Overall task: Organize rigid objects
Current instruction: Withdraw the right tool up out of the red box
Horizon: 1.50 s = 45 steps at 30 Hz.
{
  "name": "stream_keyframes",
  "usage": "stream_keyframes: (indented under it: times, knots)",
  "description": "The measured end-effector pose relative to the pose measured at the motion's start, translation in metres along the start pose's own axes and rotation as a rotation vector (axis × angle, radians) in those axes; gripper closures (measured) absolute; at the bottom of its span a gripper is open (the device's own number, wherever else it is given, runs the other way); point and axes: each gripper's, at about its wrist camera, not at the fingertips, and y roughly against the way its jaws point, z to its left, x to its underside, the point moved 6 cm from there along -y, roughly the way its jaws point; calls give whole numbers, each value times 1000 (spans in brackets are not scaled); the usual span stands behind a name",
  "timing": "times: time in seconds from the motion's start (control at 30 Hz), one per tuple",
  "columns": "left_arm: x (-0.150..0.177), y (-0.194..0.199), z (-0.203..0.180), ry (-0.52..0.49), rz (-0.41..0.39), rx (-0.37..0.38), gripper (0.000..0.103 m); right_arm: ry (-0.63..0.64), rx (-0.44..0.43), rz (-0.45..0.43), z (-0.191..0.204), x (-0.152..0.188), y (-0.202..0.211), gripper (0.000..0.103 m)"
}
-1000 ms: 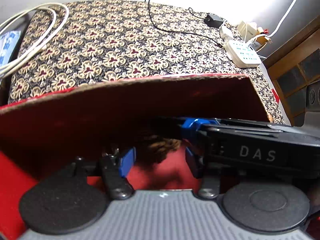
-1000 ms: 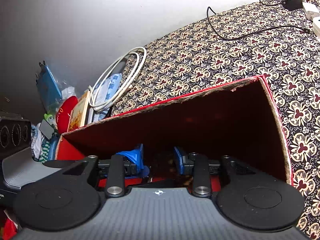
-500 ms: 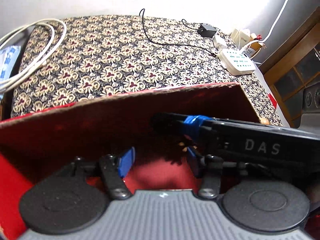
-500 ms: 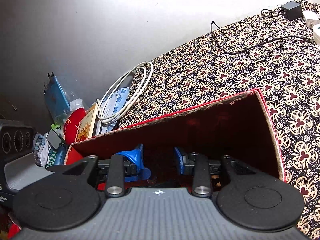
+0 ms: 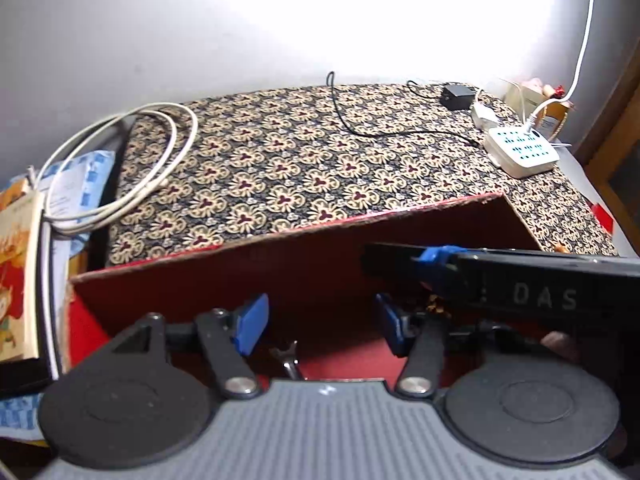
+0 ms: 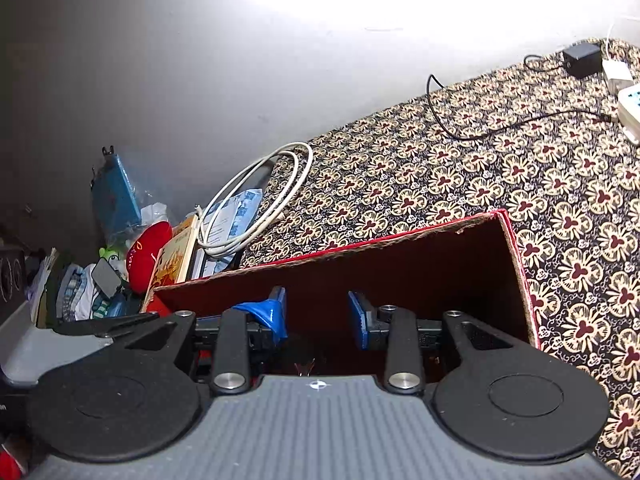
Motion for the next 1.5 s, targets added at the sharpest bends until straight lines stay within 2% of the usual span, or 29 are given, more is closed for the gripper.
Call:
stream_keyframes:
  times: [0.27, 0.53, 1.2, 1.5]
  knots:
    - [5, 31, -10, -22, -66, -140, 46, -6, -29, -20, 1, 4, 23, 86]
    - [16, 55, -33, -48, -97, -210, 44, 20, -54, -30, 6, 13, 49, 85]
    - [52, 106, -67, 23, -115, -338, 40, 74, -90, -68, 16, 34, 101, 84]
    - [71, 123, -65, 67, -109, -387, 40, 46, -167, -32, 22, 50, 116, 83]
